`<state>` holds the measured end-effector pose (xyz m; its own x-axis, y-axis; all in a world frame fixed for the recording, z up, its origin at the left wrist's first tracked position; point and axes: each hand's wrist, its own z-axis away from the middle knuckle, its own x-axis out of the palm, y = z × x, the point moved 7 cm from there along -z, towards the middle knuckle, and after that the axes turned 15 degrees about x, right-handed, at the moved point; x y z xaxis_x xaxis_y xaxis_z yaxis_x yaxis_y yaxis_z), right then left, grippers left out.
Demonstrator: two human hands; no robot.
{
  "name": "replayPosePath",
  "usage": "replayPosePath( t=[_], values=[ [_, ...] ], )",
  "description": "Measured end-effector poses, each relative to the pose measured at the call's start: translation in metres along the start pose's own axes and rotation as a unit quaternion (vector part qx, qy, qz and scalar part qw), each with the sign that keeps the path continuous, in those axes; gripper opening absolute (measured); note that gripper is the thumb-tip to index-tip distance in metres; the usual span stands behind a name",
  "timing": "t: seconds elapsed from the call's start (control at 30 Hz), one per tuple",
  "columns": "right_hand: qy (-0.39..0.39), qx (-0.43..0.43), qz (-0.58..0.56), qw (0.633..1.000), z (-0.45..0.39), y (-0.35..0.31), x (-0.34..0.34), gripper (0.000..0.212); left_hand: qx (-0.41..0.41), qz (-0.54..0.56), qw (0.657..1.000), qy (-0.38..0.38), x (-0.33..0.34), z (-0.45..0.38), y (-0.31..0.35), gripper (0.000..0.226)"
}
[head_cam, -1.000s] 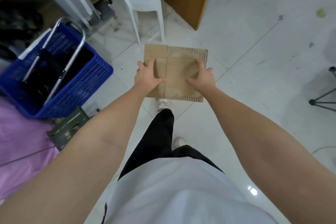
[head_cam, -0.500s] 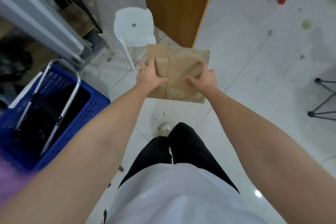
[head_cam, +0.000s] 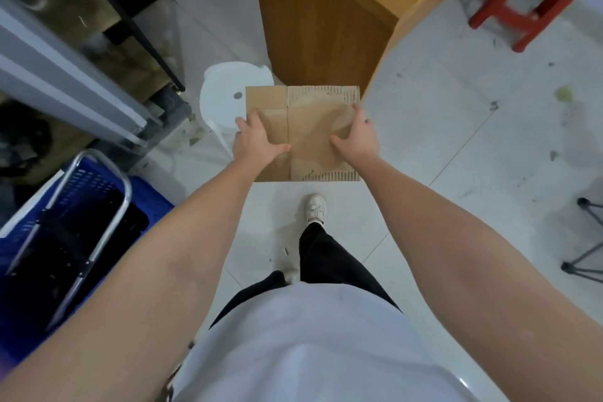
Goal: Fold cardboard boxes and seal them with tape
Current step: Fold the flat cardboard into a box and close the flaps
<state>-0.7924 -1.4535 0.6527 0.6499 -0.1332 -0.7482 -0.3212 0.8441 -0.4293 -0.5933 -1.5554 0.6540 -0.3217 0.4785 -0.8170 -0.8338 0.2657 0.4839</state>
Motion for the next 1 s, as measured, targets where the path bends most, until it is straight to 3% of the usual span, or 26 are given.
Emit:
replayPosePath(
  t=[0.4, 1.0],
  values=[
    [0.006, -0.097, -0.003, 0.995, -0.119, -0.111, -0.061, 0.065, -0.028, 0.016, 0.995, 0.093, -0.055, -0.120, 0.041, 0.110],
    [0.061, -0.023, -0.082, 0.994, -0.267, -0.230, -0.141, 0.060, 0.107, 0.002, 0.992, 0.060, -0.147, -0.353, 0.102, 0.104]
  ],
)
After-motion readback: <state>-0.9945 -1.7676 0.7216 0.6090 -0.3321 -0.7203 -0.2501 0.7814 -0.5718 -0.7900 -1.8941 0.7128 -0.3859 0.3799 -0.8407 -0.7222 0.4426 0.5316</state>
